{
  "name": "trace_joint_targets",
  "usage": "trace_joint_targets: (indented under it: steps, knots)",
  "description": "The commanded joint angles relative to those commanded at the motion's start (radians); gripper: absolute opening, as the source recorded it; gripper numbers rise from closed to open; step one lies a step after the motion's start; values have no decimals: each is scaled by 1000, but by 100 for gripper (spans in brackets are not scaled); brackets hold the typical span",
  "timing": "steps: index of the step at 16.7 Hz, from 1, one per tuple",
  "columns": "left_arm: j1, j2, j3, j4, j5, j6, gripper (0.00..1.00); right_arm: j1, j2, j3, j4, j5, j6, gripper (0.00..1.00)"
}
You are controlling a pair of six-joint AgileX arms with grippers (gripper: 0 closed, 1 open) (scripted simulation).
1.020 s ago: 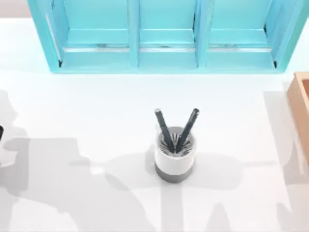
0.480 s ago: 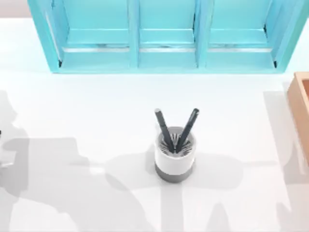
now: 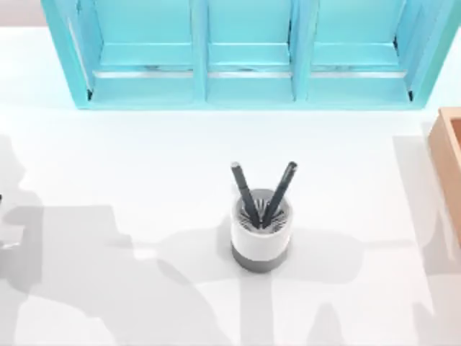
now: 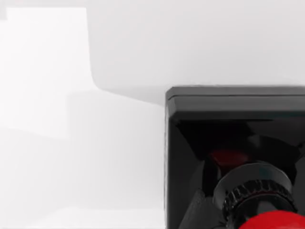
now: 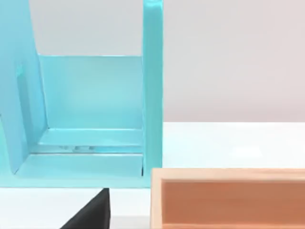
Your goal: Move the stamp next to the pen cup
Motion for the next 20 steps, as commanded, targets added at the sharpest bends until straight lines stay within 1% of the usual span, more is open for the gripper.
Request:
trace_joint_targets:
  steps: [5, 7, 10, 14, 16, 18, 20]
  knots:
    - [-4, -1, 3, -3, 0, -2, 0, 0, 0, 0, 0, 0, 0, 100]
    - [-40, -2, 39, -39, 0, -35, 0, 0, 0, 0, 0, 0, 0, 100]
    - [-153, -20, 149, -172, 0, -145, 0, 0, 0, 0, 0, 0, 0, 100]
    - [-343, -66, 319, -411, 1, -340, 0, 0, 0, 0, 0, 0, 0, 100]
    - [-426, -93, 389, -499, 0, -425, 0, 0, 0, 0, 0, 0, 0, 100]
    - [-472, -113, 430, -546, 0, -472, 0, 0, 0, 0, 0, 0, 0, 100]
    - [-480, -117, 437, -553, 0, -479, 0, 0, 0, 0, 0, 0, 0, 100]
